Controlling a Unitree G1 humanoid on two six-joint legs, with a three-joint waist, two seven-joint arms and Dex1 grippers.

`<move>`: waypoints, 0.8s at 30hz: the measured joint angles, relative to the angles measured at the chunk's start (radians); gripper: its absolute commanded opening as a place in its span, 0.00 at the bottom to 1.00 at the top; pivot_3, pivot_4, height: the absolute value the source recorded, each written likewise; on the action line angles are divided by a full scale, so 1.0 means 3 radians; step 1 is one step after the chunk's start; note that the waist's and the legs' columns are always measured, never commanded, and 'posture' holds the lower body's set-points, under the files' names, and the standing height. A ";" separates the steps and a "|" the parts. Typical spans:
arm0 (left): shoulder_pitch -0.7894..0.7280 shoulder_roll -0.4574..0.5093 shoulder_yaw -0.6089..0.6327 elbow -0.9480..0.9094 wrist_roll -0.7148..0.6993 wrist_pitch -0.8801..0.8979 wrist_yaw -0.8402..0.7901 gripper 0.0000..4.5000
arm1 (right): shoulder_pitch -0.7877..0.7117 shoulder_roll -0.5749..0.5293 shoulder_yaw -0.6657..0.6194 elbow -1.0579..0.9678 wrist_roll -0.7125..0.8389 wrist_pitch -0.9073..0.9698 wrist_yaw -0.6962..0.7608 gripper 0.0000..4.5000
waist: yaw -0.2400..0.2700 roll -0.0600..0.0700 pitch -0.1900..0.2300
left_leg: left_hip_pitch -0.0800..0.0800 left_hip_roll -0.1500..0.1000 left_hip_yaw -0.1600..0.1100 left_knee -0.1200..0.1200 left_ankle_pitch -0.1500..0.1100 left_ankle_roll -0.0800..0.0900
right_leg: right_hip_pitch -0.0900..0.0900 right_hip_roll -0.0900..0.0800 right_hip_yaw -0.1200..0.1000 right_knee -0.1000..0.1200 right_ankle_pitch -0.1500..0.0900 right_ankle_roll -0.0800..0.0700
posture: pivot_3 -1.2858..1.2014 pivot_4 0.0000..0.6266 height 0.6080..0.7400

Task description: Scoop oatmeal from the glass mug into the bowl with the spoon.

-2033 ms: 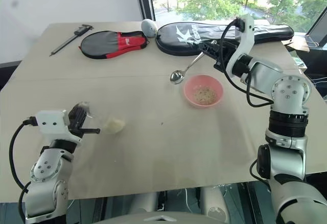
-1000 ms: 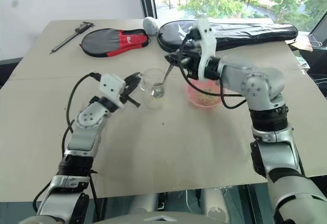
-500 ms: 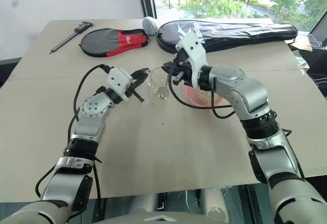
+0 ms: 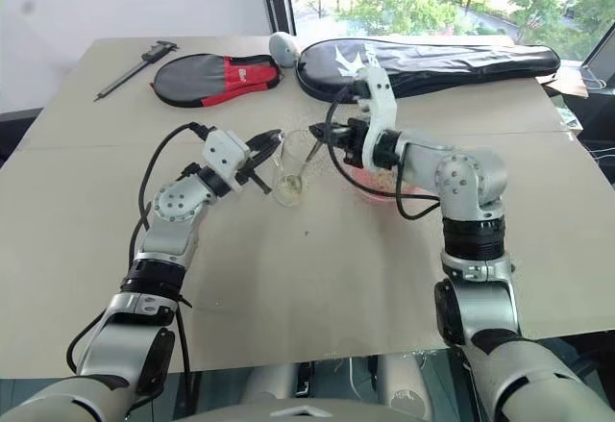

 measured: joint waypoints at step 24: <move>-0.0687 -0.0469 -0.0043 0.1138 0.0250 -0.0561 0.0233 0.01 | -0.0628 -0.0123 -0.1759 0.0590 0.0362 0.0867 -0.1109 0.00 | -0.0003 0.0001 0.0000 | -0.0003 -0.0005 -0.0003 -0.0001 0.0000 0.0002 | 0.0000 -0.0004 -0.0001 0.0002 0.0001 0.0002 | 0.52 0.24 1.00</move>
